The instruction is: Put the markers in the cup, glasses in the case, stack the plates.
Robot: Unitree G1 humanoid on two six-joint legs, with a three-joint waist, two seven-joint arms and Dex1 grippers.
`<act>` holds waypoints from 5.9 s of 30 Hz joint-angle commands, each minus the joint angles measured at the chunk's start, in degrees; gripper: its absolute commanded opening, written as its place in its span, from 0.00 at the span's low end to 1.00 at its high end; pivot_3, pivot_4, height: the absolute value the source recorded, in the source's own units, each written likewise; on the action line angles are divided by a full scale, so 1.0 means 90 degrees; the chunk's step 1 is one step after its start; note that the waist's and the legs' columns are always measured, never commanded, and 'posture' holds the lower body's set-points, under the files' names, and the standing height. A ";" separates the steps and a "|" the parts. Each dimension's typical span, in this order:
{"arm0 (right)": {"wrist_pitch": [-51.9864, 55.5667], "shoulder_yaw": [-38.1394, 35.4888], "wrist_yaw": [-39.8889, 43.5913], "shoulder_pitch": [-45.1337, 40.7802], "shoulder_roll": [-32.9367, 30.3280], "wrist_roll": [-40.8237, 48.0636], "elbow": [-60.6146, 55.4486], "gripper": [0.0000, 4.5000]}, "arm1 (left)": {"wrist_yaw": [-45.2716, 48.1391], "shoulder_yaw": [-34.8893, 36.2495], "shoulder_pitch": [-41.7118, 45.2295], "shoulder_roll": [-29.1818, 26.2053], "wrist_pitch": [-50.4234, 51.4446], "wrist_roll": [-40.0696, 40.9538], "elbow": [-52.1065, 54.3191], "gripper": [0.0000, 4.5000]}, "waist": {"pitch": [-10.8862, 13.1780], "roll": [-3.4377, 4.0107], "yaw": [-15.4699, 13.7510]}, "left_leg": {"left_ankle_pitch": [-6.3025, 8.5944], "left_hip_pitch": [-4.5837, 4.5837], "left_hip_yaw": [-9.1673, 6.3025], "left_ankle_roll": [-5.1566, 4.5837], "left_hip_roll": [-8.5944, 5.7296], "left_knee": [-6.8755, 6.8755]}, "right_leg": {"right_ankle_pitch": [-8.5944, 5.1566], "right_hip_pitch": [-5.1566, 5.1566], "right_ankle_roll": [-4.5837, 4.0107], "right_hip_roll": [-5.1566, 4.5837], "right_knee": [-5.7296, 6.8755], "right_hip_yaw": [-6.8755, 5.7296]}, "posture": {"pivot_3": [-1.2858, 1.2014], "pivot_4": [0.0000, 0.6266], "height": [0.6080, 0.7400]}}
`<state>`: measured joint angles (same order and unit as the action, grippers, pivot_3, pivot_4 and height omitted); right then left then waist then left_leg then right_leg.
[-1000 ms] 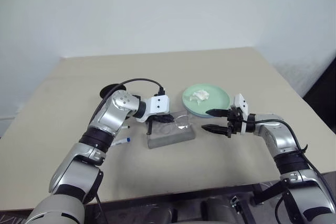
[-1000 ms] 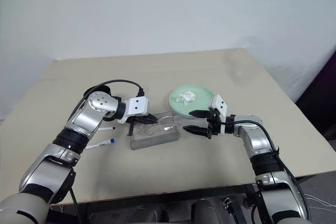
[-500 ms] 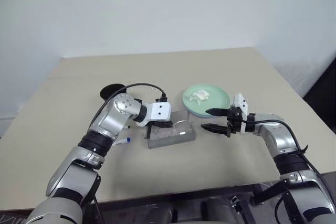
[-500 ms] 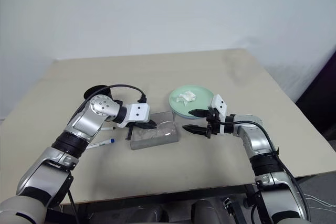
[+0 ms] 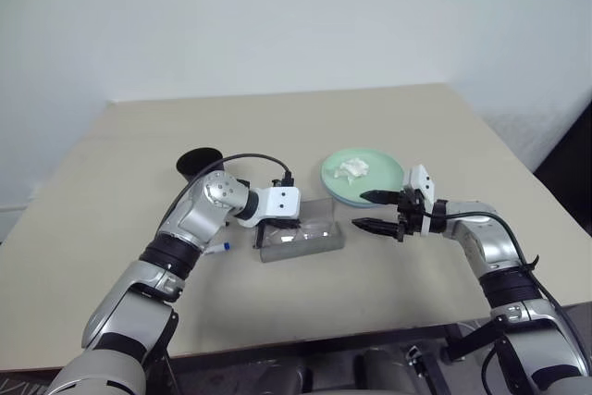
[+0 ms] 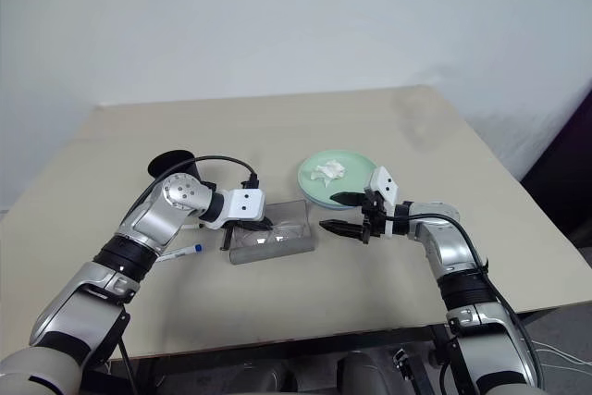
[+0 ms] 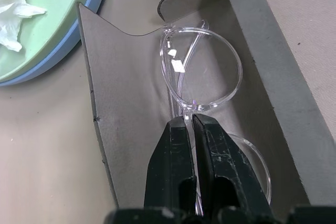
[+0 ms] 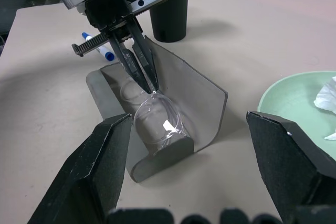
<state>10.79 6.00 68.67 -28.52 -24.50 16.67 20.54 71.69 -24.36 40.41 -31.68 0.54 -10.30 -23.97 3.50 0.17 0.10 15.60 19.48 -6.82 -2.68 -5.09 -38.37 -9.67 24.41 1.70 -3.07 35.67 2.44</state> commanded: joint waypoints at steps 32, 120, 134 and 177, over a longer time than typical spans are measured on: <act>0.0167 -0.0315 -0.0039 -0.0069 -0.0313 0.0351 -0.1173 0.84 | -0.1980 0.0552 0.1653 0.0633 -0.1037 -0.0425 -0.2963 0.10 | 0.0001 -0.0005 -0.0003 | 0.0001 0.0008 -0.0001 0.0000 -0.0003 -0.0023 | 0.0024 -0.0004 0.0030 0.0001 -0.0004 -0.0001 | 0.52 0.00 1.00; -0.0125 0.0012 -0.0210 -0.0198 0.0000 0.0217 -0.0779 0.84 | 0.1215 0.2510 -0.0761 -0.1621 0.1473 0.2578 0.1066 0.02 | 0.0006 -0.0011 0.0003 | 0.0007 0.0012 0.0015 -0.0005 0.0026 -0.0036 | 0.0023 0.0005 0.0029 0.0013 -0.0001 -0.0004 | 0.52 0.00 1.00; -0.0109 0.0098 -0.0167 -0.0326 0.0070 0.0185 -0.0753 0.84 | -0.2752 0.4684 -0.0786 -0.0214 0.0930 0.3160 0.1551 0.02 | 0.0005 -0.0012 0.0079 | 0.0017 -0.0002 0.0018 0.0031 0.0059 -0.0032 | 0.0030 0.0003 0.0021 0.0028 -0.0002 -0.0021 | 0.52 0.00 1.00; -0.0136 -0.0106 -0.0210 -0.0718 0.0069 0.0410 -0.0850 0.84 | -0.3838 0.4528 -0.0491 0.0062 -0.1376 0.2776 -0.1576 0.92 | 0.0002 -0.0015 0.0103 | 0.0019 0.0000 0.0019 0.0032 0.0052 -0.0029 | 0.0036 0.0006 0.0013 0.0026 -0.0003 -0.0025 | 0.52 0.00 1.00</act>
<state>10.71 6.12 66.79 -33.21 -23.87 20.08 13.15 36.65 14.95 33.64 -30.41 -10.82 13.04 -39.44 3.52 0.03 1.02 15.78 19.48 -6.65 -2.39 -4.62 -38.63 -9.34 24.46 1.81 -2.84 35.63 2.21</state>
